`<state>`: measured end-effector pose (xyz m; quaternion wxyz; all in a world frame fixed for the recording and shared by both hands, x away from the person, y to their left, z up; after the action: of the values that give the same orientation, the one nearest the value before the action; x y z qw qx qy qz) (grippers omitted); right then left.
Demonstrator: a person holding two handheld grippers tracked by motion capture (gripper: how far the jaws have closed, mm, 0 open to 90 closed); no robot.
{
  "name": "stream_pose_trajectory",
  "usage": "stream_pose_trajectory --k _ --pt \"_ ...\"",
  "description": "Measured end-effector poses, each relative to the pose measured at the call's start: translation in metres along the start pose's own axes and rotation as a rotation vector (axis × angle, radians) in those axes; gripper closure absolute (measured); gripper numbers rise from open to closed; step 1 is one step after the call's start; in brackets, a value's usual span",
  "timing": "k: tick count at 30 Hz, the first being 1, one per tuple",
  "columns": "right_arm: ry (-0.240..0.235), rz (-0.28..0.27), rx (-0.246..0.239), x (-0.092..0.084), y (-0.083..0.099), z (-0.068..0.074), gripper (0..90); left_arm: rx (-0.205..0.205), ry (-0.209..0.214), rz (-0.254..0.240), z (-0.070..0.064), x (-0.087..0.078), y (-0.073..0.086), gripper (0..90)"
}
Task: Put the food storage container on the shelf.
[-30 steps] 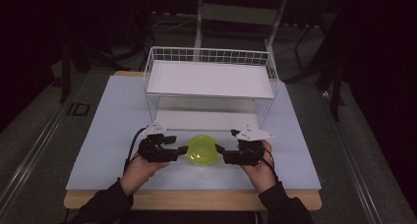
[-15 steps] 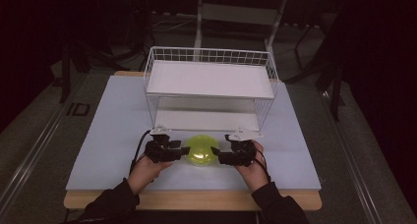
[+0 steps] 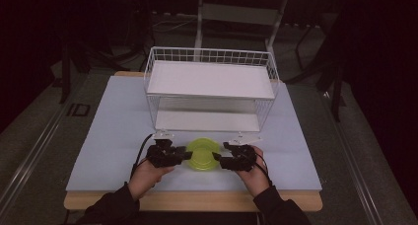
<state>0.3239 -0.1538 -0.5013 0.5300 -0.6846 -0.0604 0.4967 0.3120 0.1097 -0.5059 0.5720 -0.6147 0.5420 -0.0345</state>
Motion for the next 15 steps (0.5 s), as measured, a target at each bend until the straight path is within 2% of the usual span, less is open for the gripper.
stream_pose_trajectory --k 4,6,7,9,12,13,14,15 --pt "-0.025 0.014 0.007 -0.003 0.001 0.004 51.4 0.006 -0.012 0.007 -0.006 -0.002 0.003 64.2" --pt "-0.047 0.023 0.020 -0.005 0.001 0.005 59.4 0.009 0.006 0.007 -0.009 -0.002 0.004 65.8" --pt "-0.047 0.023 0.020 -0.005 0.001 0.005 59.4 0.009 0.006 0.007 -0.009 -0.002 0.004 66.9" --pt "-0.092 0.043 0.063 -0.008 0.004 0.006 65.8 0.002 0.013 0.016 -0.013 -0.004 0.005 70.1" --pt "-0.120 0.045 0.110 -0.012 0.006 0.009 72.1 -0.003 -0.005 0.010 -0.015 -0.005 0.007 76.5" --pt "-0.125 0.045 0.109 -0.013 0.006 0.011 76.0 0.012 -0.018 0.012 -0.015 -0.006 0.007 80.3" --pt "-0.097 0.058 0.096 -0.013 0.005 0.014 77.1 0.042 -0.043 0.014 -0.018 -0.006 0.008 81.2" --pt "-0.086 0.060 0.088 -0.013 0.005 0.016 77.6 0.037 -0.046 0.012 -0.018 -0.006 0.009 81.3"
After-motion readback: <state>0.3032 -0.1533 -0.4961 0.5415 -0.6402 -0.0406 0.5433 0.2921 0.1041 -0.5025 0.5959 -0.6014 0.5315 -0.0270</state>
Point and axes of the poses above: each handheld gripper's, and its own axes: x roughly forward along the jaws, y roughly out of its underside, z roughly to its left, the point moved 1 cm from there along x, roughly forward along the jaws
